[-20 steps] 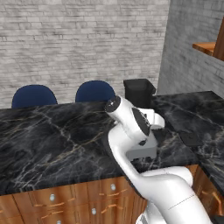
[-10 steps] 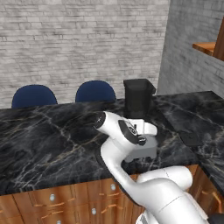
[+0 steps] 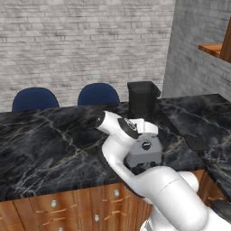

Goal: Open the blender lid, put the kiwi in the blender, close the lid, and start the blender.

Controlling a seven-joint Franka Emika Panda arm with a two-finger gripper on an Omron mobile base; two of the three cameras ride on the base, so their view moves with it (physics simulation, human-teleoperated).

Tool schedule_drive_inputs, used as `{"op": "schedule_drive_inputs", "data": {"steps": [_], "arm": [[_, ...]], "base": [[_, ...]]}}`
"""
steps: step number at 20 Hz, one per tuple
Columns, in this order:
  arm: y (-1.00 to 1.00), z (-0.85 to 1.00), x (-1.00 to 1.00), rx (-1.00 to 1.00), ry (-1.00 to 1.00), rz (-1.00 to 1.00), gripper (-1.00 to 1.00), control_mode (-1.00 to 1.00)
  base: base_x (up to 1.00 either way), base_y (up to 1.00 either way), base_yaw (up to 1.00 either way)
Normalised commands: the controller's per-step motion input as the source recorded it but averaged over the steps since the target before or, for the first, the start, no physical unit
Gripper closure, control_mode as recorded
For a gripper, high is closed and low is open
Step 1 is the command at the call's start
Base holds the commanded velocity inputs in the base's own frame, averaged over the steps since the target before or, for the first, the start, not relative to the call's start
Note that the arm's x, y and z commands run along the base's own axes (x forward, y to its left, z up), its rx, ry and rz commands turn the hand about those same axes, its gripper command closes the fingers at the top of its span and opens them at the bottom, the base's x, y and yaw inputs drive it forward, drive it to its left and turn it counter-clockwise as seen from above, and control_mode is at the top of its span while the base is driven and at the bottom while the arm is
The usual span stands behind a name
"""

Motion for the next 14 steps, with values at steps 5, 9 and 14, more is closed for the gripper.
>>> {"op": "schedule_drive_inputs", "data": {"steps": [5,9,14], "arm": [[-0.93,0.21,-0.19,0.07,-0.03,0.00,-1.00,-1.00],[-1.00,0.16,0.00,0.18,0.00,0.00,-1.00,-1.00],[-1.00,0.02,0.01,0.23,0.01,0.00,-1.00,-1.00]], "base": [[0.00,0.00,0.00],[0.00,0.00,0.00],[0.00,0.00,0.00]]}}
